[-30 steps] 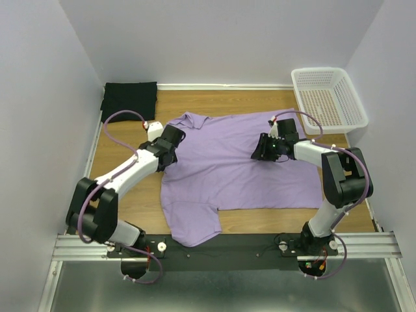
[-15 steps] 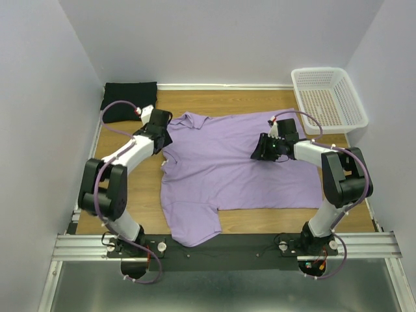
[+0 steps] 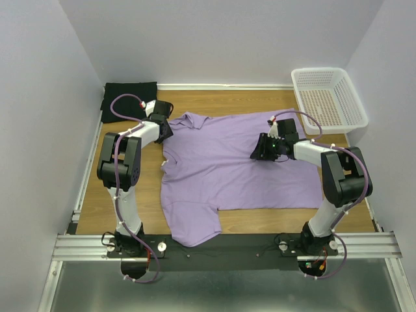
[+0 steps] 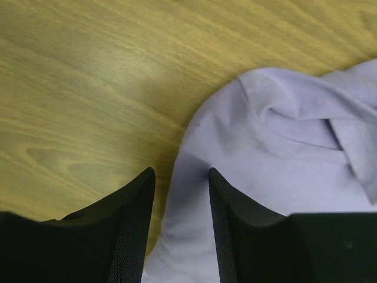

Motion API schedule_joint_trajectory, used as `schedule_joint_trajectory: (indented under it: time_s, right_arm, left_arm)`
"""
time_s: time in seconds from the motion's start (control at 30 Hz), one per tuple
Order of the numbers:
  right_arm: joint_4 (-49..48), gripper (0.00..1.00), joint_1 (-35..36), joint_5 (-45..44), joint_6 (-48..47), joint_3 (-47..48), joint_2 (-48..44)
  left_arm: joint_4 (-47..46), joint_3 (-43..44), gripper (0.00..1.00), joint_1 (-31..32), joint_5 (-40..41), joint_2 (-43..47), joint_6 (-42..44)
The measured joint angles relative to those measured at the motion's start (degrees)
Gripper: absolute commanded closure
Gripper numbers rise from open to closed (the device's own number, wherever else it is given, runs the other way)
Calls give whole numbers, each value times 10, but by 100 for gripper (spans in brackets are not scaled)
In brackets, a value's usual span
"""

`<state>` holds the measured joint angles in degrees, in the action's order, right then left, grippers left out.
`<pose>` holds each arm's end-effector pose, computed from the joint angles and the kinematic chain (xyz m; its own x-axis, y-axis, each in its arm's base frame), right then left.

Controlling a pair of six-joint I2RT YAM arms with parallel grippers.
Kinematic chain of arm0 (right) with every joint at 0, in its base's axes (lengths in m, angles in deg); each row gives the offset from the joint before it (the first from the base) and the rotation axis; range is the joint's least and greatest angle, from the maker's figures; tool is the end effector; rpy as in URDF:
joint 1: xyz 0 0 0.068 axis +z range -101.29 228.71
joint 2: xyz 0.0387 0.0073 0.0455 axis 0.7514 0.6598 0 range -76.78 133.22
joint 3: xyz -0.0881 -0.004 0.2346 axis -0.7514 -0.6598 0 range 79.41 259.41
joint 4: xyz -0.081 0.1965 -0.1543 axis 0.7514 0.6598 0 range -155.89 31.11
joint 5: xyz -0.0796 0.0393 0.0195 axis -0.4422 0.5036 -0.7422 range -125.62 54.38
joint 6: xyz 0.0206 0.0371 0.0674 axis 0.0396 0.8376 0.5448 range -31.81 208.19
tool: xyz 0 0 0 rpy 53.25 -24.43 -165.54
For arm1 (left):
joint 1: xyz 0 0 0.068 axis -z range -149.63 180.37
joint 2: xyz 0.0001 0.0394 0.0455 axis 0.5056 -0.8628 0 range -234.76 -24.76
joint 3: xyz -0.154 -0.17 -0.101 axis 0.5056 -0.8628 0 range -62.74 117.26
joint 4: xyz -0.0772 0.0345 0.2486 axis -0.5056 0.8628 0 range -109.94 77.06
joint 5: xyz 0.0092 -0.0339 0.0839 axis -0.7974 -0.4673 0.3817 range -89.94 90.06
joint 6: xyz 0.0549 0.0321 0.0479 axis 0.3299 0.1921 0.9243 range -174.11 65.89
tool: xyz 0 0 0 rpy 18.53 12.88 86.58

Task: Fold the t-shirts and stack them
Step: Flatten the tshirt out

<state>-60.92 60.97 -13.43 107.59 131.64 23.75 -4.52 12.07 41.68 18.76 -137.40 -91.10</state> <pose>0.3414 0.1006 0.0963 -0.8774 0.1241 -0.4635 -0.1334 0.8648 0.4841 0.4232 -0.0622 0.1210 -0.6261 -0.4559 -0.6325 -0.4746 0.8665 -0.1547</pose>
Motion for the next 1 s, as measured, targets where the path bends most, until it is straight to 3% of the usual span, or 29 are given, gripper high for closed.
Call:
schedule_joint_trajectory:
  time_s: [0.1, 0.13, 0.2, 0.3, 0.47, 0.57, 0.7, 1.0]
  right_arm:
    - [-3, 52, 0, 3, 0, 0, 1]
    - [-4, 52, 0, 4, 0, 0, 2]
    - [-4, 52, 0, 6, 0, 0, 3]
    - [-5, 52, 0, 8, 0, 0, 4]
    - [-8, 52, 0, 11, 0, 0, 5]
    - [-9, 52, 0, 14, 0, 2, 8]
    - [-9, 52, 0, 16, 0, 2, 8]
    - [-10, 52, 0, 17, 0, 2, 9]
  left_arm:
    - [0, 3, 65, -1, -5, -13, 6]
    - [-1, 5, 76, -1, -5, -14, 8]
    - [3, 7, 87, -1, -3, -15, 8]
    - [27, 26, 93, 2, 15, -22, 13]
    - [93, 98, 92, 44, 129, -37, 21]
    - [147, 178, 90, 105, 230, -71, 22]
    - [200, 237, 86, 172, 303, -128, 23]
    - [291, 274, 61, 243, 374, -216, 34]
